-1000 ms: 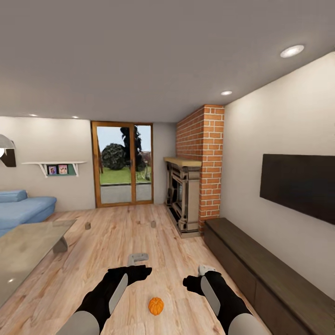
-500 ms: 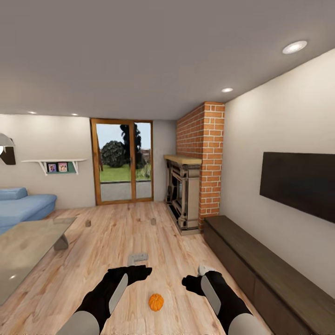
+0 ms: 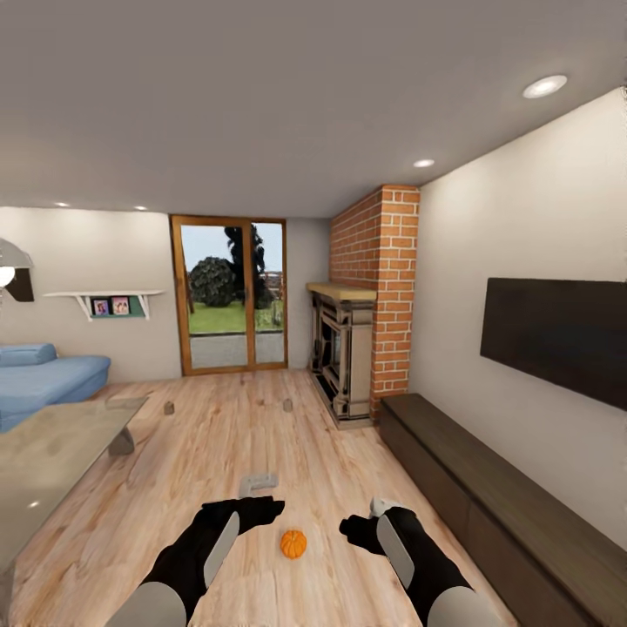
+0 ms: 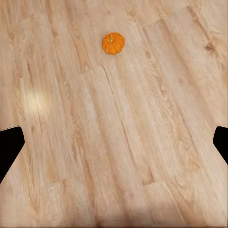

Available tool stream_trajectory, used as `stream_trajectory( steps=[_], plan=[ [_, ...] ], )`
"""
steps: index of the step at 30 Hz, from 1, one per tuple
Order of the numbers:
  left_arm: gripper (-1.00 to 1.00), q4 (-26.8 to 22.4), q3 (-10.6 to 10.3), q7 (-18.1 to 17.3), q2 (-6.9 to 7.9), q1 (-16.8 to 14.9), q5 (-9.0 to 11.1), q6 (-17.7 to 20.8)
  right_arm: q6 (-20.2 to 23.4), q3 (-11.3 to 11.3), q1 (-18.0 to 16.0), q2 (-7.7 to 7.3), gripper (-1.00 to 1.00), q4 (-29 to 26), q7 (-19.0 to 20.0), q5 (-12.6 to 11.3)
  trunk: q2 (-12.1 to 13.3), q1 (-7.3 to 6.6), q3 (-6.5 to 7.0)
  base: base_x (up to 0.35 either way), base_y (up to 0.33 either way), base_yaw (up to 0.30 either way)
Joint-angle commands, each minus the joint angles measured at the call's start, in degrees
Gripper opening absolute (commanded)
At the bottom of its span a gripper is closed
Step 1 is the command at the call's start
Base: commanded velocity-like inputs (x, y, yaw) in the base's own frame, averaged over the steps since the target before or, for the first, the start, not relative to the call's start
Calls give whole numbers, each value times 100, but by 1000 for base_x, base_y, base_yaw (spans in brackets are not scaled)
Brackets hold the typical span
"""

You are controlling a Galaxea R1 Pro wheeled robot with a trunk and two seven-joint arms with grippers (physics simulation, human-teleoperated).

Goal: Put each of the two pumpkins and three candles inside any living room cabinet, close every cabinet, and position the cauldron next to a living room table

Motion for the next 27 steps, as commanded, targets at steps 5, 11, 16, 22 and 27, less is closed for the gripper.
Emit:
stream_trajectory(
  steps=[5,11,16,22,27],
  plan=[
    [100,-12,-9,11,2,0,53,29,18,0,0,0,100,-7,-47,-63,-6,0,-51,-106,0,0],
    [100,-15,-9,11,2,0,56,29,21,-7,0,0,100,-6,-53,-64,-6,0,-108,-27,0,0],
    [100,-17,-9,11,2,0,58,27,22,-10,0,0,100,-3,-55,-64,-6,0,-155,-6,0,0],
    [100,-50,-3,4,2,5,77,24,22,-12,0,0,100,-1,-56,-64,-6,0,-212,-1,0,0],
    [100,-71,-3,1,2,14,95,13,20,-12,0,0,100,2,-56,-64,-6,0,-259,0,35,0]
  ],
)
